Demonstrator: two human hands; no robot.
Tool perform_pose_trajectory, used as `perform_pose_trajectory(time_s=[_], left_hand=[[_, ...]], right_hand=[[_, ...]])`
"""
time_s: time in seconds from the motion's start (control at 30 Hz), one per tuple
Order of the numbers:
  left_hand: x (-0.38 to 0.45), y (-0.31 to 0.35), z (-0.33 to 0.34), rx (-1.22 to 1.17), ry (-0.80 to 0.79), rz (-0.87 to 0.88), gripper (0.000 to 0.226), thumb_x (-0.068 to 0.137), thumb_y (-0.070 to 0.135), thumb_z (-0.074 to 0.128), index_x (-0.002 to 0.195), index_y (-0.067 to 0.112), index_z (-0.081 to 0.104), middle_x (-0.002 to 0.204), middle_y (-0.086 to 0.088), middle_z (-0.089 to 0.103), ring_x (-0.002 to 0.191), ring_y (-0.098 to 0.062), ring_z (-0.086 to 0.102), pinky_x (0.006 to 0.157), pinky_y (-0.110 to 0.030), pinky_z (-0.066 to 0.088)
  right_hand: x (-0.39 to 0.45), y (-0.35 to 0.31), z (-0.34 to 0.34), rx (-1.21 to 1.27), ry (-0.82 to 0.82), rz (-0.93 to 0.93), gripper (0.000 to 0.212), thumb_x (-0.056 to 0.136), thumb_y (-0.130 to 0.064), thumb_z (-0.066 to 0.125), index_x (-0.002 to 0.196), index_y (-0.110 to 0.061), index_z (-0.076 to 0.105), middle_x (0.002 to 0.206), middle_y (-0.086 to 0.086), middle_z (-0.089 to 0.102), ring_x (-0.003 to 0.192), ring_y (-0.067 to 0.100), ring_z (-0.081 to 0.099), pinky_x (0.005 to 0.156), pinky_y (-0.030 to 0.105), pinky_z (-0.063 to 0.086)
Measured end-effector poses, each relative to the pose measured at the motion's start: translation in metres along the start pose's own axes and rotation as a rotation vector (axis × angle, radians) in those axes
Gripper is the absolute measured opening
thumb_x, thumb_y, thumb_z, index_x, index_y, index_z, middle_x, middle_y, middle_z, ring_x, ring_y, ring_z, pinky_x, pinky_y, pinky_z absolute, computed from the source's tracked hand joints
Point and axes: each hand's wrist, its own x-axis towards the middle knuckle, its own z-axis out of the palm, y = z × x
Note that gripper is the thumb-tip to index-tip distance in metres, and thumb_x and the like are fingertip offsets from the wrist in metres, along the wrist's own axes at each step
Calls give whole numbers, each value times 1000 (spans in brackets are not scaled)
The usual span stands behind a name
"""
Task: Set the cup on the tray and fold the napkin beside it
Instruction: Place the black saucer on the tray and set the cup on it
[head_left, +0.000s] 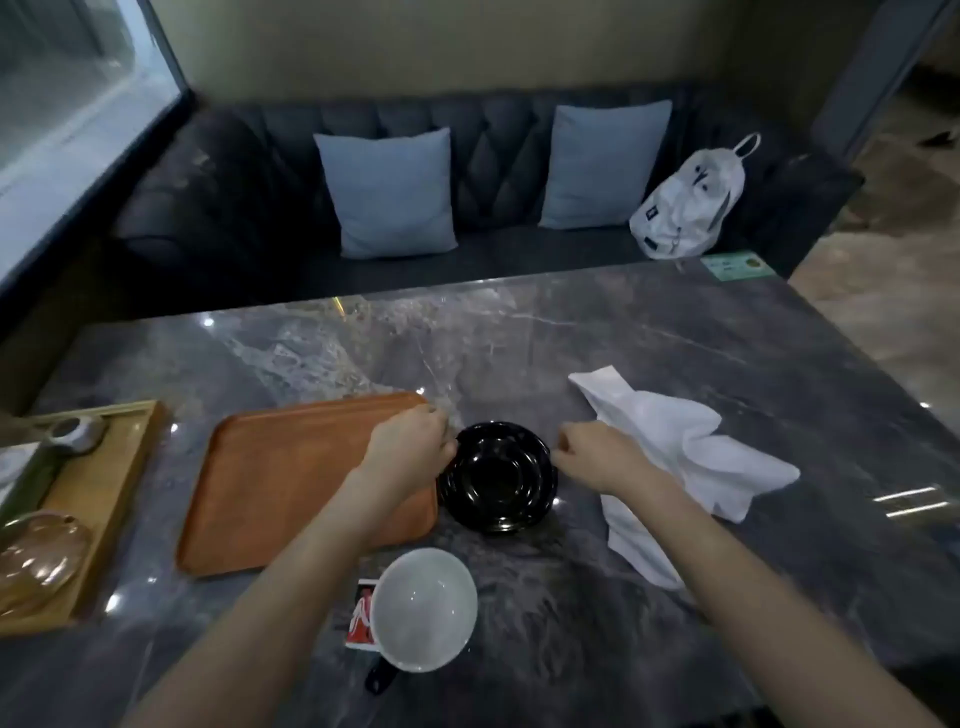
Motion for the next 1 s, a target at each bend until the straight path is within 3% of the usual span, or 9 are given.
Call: perform_pose_trajectory(time_s=[0.13,0.2,0.33,0.4,0.5,0.6,0.7,0.9,1.0], left_hand=[[-9,-8,40,74,-16,-2,32,93,30,45,116,8,49,116,-9,51,112,-27,48,83,-38,43],[-11,-14,61,77,-35,-3,49,91,33,48,133,9,39,132,-10,46,122,-28,42,92,-40,40],[-13,-20,86,66,-110,-24,70,91,38,47,145,5,16,156,-10,14,142,-26,17,110,-43,23],[-14,-20,91,56,-151,-64,68,94,40,41,146,7,12,158,-6,5,144,-22,9,113,-39,17],[-14,-17,93,-40,-157,-114,64,94,35,44,145,8,17,156,-7,12,143,-24,11,113,-37,18],[-12,-12,91,-165,-180,-195,63,92,28,50,144,8,21,152,-10,21,138,-30,17,109,-39,23],[-7,-8,88,-271,-174,-279,60,89,20,54,141,8,28,144,-15,29,131,-33,22,106,-40,26],[-2,-6,82,-397,-194,-429,56,85,14,59,136,10,38,134,-22,37,125,-38,28,105,-37,25],[-3,-8,74,-462,-146,-443,51,81,8,62,130,6,48,127,-21,52,122,-33,41,98,-30,30]], right_hand=[[-3,3,37,36,47,75,29,91,-28,43,109,-6,44,114,18,59,103,35,58,75,37,42],[-5,4,60,107,65,116,37,92,-29,44,119,-5,39,121,18,55,109,36,55,82,40,44],[-7,4,95,304,118,188,55,91,-29,49,136,-6,29,129,18,50,116,35,51,90,41,43],[-7,3,105,423,141,220,46,91,-25,50,130,-4,37,123,18,56,112,34,54,87,38,43],[-1,3,110,641,108,343,29,88,-21,53,112,-6,51,100,19,66,90,34,63,77,35,50],[6,0,111,1057,29,475,11,86,-9,50,97,-7,48,91,17,63,62,23,64,51,31,53],[12,-1,108,1262,-11,535,12,87,0,47,99,-4,46,86,15,58,66,21,61,47,26,55],[8,-1,88,1425,-69,496,15,90,9,43,85,-4,46,76,13,57,64,23,61,45,23,56],[7,-1,75,1447,-83,430,11,91,8,45,89,-3,48,77,11,58,57,19,64,47,24,57]])
